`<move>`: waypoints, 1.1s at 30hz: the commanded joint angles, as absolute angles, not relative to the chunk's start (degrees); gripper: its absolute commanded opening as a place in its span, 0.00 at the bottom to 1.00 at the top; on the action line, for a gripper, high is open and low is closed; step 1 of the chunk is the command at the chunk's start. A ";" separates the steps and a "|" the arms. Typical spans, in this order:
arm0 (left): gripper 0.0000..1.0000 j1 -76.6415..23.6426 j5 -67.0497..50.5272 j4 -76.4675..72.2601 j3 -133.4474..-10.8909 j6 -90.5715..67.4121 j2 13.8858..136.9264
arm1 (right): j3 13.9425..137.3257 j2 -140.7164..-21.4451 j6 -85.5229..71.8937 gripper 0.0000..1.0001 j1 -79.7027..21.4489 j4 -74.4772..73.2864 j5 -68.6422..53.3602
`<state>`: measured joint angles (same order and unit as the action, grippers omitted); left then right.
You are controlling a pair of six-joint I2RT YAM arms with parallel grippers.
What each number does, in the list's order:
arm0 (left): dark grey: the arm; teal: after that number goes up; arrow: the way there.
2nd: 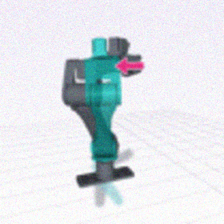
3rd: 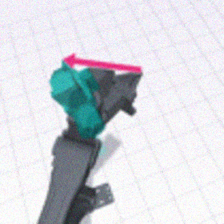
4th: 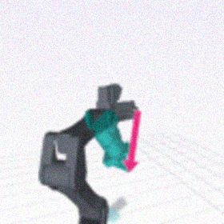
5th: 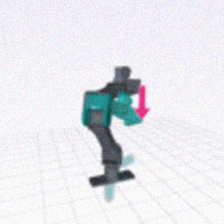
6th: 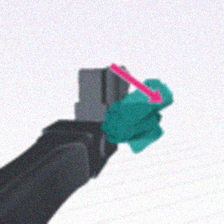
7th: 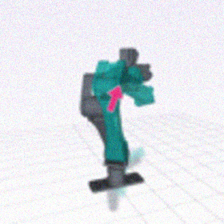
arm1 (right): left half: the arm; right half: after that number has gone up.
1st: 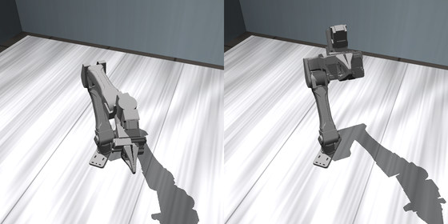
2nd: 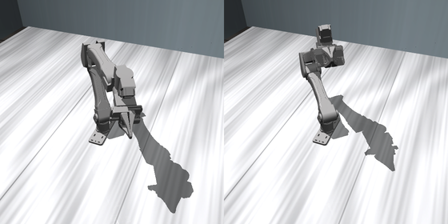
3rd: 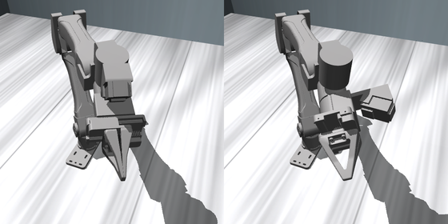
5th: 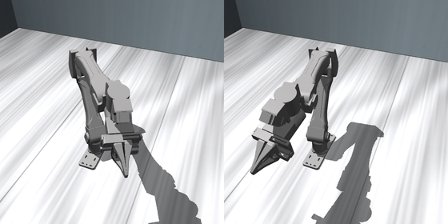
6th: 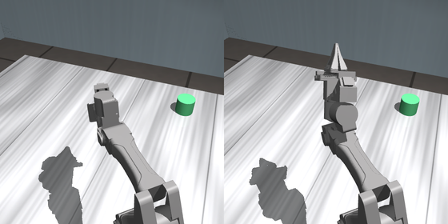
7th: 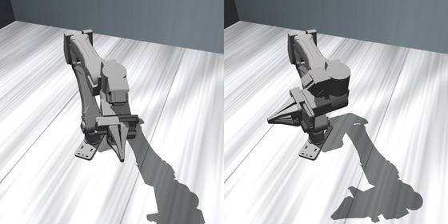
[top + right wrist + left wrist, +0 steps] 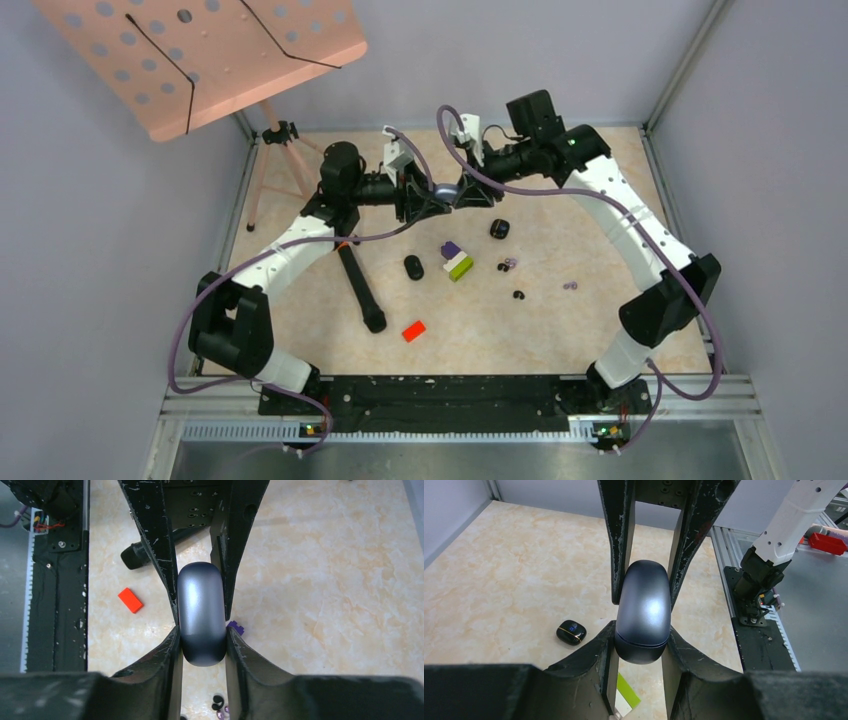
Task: Insert the wireless bluetooth earbuds into the charging case
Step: Open the charging case, then pick up the earbud from the center of the board.
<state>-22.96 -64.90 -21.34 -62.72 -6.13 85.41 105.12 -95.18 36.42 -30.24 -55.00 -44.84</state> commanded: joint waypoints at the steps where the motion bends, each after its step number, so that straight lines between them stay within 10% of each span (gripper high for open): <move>1: 0.00 -23.20 -66.02 -27.39 -62.35 -7.09 85.32 | 107.97 -96.06 33.11 0.40 -30.82 -54.07 -45.18; 33: 0.00 -23.05 -64.07 -31.28 -60.45 -11.23 86.86 | 104.11 -97.15 -12.51 0.66 -12.49 -25.17 -71.55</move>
<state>-22.98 -64.99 -28.67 -61.25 -9.13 86.54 104.95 -101.84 -7.94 -17.10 -31.92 -70.50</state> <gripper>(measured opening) 0.379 0.655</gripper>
